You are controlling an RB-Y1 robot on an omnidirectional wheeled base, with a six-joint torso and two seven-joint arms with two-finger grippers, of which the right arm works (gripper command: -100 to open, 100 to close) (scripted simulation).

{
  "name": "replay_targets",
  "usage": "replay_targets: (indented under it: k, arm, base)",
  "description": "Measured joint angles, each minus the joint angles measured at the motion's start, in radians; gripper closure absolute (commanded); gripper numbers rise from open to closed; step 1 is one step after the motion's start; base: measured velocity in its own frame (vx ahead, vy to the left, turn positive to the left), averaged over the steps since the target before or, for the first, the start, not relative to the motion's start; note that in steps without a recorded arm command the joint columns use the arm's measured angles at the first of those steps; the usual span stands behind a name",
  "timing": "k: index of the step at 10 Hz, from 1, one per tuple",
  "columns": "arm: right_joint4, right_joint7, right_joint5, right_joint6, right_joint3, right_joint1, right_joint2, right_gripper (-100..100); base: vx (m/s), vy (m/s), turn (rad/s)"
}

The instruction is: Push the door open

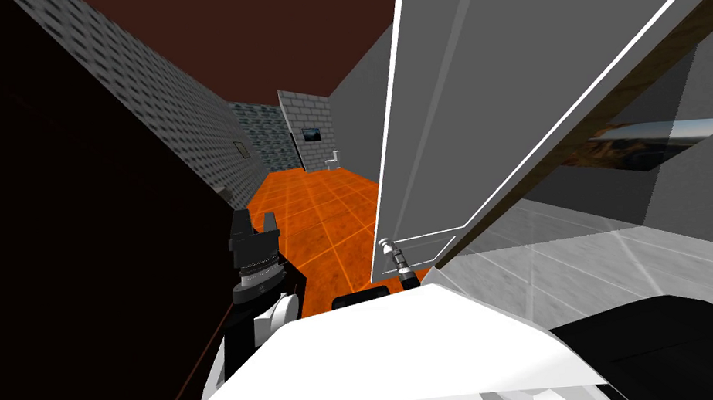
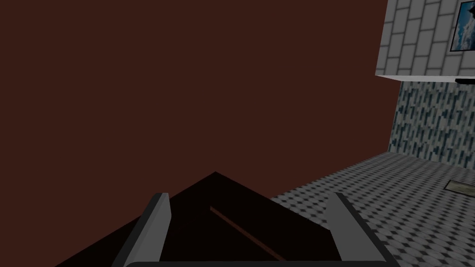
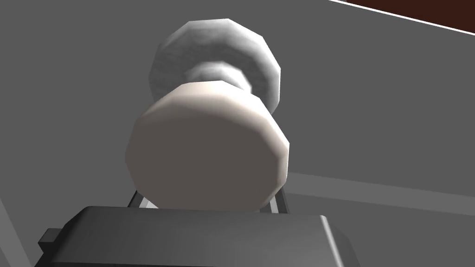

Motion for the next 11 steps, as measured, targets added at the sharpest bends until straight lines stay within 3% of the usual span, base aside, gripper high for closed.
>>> replay_targets:
  k: [9, 10, 11]
  arm:
    - [0.038, -0.224, -0.081, 0.016, 0.034, -0.040, -0.002, 100]
    - [0.037, -0.251, -0.092, 0.016, 0.037, -0.048, -0.004, -100]
    - [0.031, -0.277, -0.106, 0.014, 0.044, -0.047, -0.007, -100]
  base:
    - [0.049, 0.013, -0.055]
    - [0.003, -0.013, 0.005]
    - [-0.045, -0.029, 0.056]
